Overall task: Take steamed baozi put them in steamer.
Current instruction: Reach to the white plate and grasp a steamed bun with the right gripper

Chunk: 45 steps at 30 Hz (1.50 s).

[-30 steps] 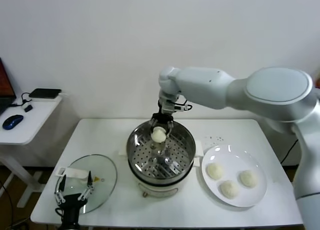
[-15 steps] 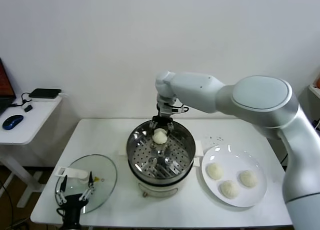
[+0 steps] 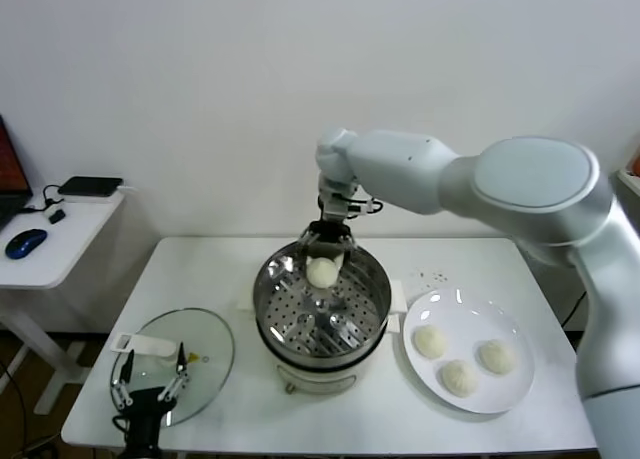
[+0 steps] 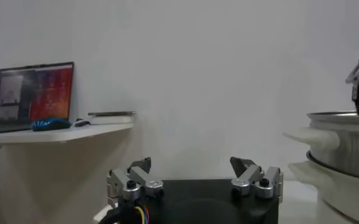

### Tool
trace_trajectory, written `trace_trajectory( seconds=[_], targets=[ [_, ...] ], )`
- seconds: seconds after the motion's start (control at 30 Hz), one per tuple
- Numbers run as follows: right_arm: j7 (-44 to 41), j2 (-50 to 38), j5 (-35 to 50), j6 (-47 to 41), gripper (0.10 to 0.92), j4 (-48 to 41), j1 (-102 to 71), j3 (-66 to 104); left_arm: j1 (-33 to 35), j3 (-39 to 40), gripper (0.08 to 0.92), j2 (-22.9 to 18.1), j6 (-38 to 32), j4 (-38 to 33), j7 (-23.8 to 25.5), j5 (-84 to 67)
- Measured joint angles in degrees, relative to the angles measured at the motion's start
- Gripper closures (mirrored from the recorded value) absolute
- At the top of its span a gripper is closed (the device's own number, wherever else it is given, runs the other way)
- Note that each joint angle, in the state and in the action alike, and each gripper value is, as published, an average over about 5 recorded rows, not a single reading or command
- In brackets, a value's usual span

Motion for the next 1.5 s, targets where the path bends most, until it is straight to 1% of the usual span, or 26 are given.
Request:
trace_trajectory(
  seconds=[0.23, 0.33, 0.43, 0.53, 0.73, 0.87, 1.03, 1.27, 1.5],
  targets=[
    [0.75, -6.54, 13.58, -0.02, 0.203, 9.94, 9.3, -8.43, 0.55, 0.34, 0.177, 0.0, 0.11, -0.84, 0.01, 0.61],
    [1.18, -9.77, 17.59, -0.9, 0.203, 14.32, 13.29, -12.47, 0.63, 0.49, 0.177, 0.0, 0.13, -1.12, 0.02, 0.7],
    [1.31, -12.78, 20.36, -4.22, 0.203, 18.52, 17.01, -16.51, 0.74, 0.75, 0.177, 0.0, 0.1, -1.33, 0.03, 0.73],
    [1.57, -15.62, 22.4, -10.43, 0.203, 22.67, 20.27, -20.38, 0.84, 1.0, 0.177, 0.0, 0.02, -1.42, 0.04, 0.75],
    [3.2, -20.81, 25.3, -28.24, 0.203, 30.27, 24.42, -26.13, 0.83, 1.01, 0.177, 0.0, -0.05, -1.58, 0.05, 0.51],
    [4.74, -24.15, 26.55, -39.02, 0.203, 34.58, 25.23, -27.83, 0.62, 0.89, 0.177, 0.0, -0.04, -1.54, 0.11, 0.32],
    [7.46, -28.13, 27.11, -49.85, 0.203, 37.97, 23.48, -27.52, 0.39, 0.99, 0.177, 0.0, -0.09, -1.14, 0.26, 0.4],
    [12.32, -32.52, 26.27, -60.49, 0.203, 39.2, 15.79, -23.06, 0.4, 0.83, 0.177, 0.0, -0.33, -0.7, 0.38, 0.69],
    [16.36, -33.97, 24.55, -66.02, 0.203, 37.58, 6.38, -16.4, 0.44, 0.4, 0.177, 0.0, -0.54, -0.32, 0.43, 1.14]
  ],
)
